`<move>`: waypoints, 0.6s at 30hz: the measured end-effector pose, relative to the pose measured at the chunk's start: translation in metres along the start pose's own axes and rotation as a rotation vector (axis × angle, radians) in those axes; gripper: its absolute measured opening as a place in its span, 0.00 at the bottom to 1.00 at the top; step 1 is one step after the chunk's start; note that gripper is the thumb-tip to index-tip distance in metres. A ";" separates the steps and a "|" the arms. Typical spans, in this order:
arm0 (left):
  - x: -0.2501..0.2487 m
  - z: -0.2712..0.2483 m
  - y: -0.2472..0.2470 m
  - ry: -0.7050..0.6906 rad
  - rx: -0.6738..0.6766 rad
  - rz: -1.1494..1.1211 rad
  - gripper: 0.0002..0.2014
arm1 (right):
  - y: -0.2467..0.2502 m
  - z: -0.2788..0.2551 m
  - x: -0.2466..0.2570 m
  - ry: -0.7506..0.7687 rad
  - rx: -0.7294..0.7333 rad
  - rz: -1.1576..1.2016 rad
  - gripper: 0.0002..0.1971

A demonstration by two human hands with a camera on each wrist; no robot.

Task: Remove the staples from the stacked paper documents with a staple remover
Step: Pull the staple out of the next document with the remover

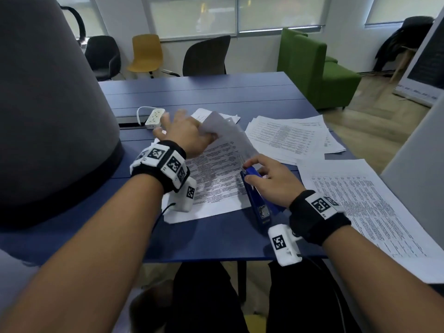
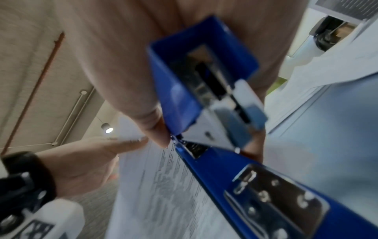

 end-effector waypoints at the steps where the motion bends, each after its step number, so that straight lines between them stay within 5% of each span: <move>1: 0.001 0.004 0.004 -0.035 0.006 -0.052 0.22 | 0.001 0.000 0.003 0.013 0.001 0.011 0.09; 9: 0.000 -0.003 0.011 -0.048 0.168 -0.568 0.09 | 0.001 0.006 0.020 0.095 -0.079 0.066 0.15; 12: 0.006 -0.010 -0.006 0.100 0.197 -0.905 0.04 | -0.002 0.006 0.022 0.104 -0.092 0.039 0.16; 18: 0.014 -0.023 -0.036 0.317 0.189 -1.291 0.11 | -0.001 0.001 0.025 0.129 -0.082 -0.029 0.17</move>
Point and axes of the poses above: each hand's wrist, its own z-axis towards the middle knuckle, its own y-axis out of the back of the hand, x = y × z, the point moved 1 cm from there along z, towards the middle knuckle, and after that the axes turned 14 degrees about -x, right-handed, at the moved point
